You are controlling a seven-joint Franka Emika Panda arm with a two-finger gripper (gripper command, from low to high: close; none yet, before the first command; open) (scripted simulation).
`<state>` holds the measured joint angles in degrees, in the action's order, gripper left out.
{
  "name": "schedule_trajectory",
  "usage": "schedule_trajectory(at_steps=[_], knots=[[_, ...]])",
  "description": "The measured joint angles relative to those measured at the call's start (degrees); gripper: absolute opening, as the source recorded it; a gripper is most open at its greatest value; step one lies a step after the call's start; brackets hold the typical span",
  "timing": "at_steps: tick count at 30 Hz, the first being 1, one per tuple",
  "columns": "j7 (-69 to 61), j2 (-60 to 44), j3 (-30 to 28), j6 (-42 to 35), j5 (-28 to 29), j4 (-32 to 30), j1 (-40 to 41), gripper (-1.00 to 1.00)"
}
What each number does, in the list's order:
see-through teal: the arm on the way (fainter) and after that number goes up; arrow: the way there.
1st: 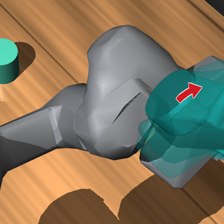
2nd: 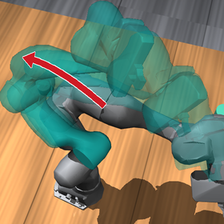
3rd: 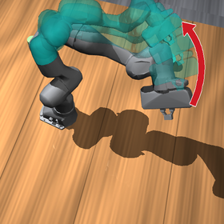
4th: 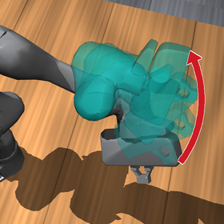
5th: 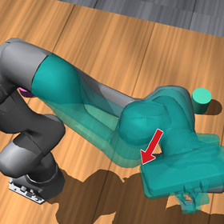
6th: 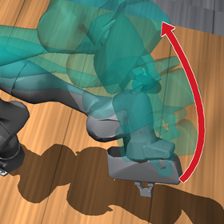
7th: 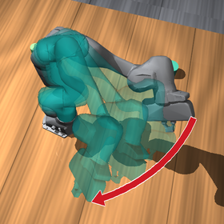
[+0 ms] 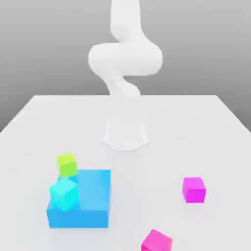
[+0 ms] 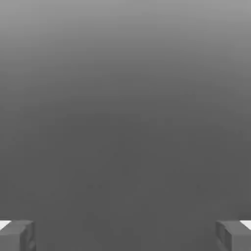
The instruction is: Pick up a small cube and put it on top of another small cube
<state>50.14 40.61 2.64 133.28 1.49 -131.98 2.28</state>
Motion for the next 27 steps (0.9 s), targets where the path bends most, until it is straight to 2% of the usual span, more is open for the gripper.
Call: schedule_trajectory(at_steps=[8,18,23,27], knots=[[14.7,-17.0,7.8,4.8,5.8,-0.6,6.3,0.0],[32.9,-37.8,11.7,10.7,13.3,-1.4,8.4,0.0],[39.8,-47.6,11.7,14.1,13.9,-2.0,7.5,0.0],[43.5,-54.9,12.1,17.2,11.8,-2.5,6.7,0.0]])
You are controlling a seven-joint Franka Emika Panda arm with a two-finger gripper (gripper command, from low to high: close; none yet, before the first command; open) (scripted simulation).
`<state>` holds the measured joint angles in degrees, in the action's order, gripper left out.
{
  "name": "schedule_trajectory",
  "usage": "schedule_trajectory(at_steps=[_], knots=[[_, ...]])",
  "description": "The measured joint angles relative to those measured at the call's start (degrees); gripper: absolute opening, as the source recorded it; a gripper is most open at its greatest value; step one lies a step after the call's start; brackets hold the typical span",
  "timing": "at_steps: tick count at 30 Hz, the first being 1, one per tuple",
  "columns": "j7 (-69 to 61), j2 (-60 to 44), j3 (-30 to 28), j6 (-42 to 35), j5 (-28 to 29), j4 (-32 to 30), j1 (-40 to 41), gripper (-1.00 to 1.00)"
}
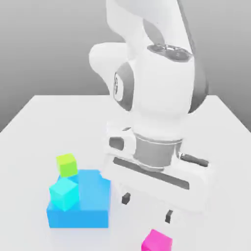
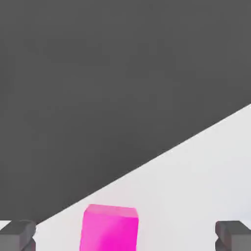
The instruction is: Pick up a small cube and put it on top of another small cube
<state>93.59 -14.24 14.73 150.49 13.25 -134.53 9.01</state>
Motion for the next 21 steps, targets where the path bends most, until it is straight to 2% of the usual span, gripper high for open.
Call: schedule_trajectory(at_steps=[2,6,7,14,18,21], knots=[[1.3,-3.5,0.4,1.8,-1.5,-0.2,-0.2,0.0],[4.3,-11.8,-2.5,7.8,1.1,1.3,-2.8,0.0],[4.8,-13.3,-3.3,9.0,1.8,1.6,-3.4,-1.0],[4.8,-13.4,-3.4,9.2,1.8,1.6,-3.5,-1.0],[2.0,-6.2,-0.4,3.6,-1.9,0.0,-1.2,-1.0],[1.9,-0.8,-2.1,0.7,-1.5,-3.2,0.6,-1.0]])
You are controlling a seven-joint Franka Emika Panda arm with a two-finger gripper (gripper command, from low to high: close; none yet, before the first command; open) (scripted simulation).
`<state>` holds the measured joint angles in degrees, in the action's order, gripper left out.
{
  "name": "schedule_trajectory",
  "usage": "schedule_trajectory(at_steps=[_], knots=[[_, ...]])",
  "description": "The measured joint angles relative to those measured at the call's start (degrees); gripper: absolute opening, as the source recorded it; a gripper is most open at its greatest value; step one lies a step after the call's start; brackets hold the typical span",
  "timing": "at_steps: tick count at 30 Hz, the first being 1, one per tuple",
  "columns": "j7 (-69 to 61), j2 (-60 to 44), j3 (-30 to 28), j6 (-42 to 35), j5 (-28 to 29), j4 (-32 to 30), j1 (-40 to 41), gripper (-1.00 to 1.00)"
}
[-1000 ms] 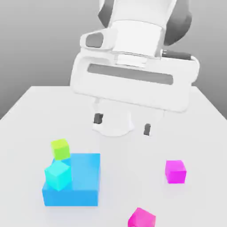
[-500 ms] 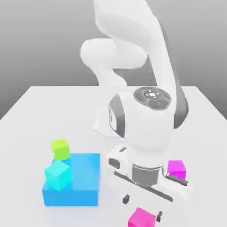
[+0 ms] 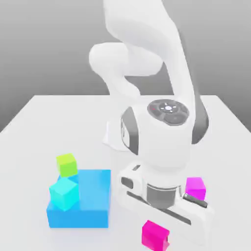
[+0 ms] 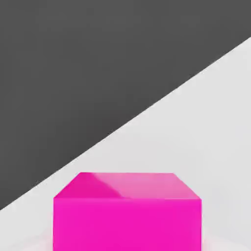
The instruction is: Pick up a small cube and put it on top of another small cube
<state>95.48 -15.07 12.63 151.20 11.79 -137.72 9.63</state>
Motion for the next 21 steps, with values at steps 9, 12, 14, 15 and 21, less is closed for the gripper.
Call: schedule_trajectory(at_steps=[9,12,14,15,21], knots=[[-0.9,16.9,-6.6,-6.3,1.1,-11.5,9.9,-1.0],[-2.5,23.0,-8.5,-8.1,-0.4,-15.4,11.6,-1.0],[-3.8,27.2,-10.3,-9.2,-1.7,-18.1,12.8,-1.0],[-4.5,29.3,-11.3,-9.7,-2.4,-19.4,13.4,-1.0],[-8.8,41.6,-17.7,-12.7,-6.9,-27.4,16.4,-1.0]])
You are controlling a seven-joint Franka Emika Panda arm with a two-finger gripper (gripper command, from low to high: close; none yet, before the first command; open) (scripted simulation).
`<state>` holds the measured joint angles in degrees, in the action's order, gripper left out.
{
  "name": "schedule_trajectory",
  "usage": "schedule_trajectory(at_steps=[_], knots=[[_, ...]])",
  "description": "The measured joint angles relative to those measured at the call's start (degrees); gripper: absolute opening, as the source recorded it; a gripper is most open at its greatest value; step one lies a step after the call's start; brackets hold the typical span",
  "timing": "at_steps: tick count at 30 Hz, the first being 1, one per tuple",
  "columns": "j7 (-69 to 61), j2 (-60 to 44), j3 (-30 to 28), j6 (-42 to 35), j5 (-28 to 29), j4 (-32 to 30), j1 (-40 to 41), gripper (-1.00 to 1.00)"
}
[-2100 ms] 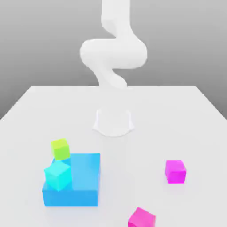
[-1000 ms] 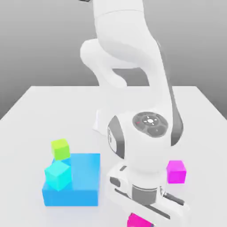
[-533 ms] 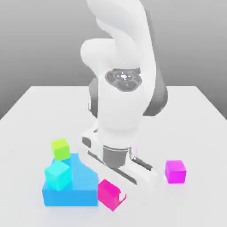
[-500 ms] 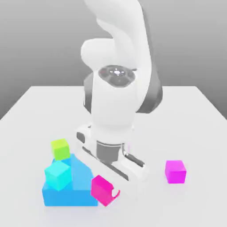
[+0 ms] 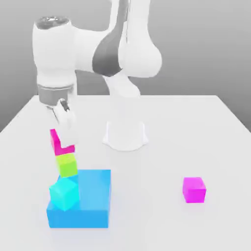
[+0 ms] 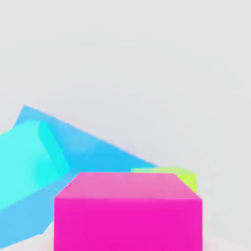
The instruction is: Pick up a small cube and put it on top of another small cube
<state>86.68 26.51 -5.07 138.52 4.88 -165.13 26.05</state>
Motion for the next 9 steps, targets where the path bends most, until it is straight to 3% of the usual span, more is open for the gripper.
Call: schedule_trajectory(at_steps=[6,7,9], knots=[[-1.0,-8.7,-1.4,12.2,-0.9,-3.3,0.2,-1.0],[-1.0,-10.0,-1.5,13.8,-1.0,-3.6,0.2,1.0],[-1.0,-10.0,-1.5,13.8,-1.0,-3.6,0.2,1.0]])
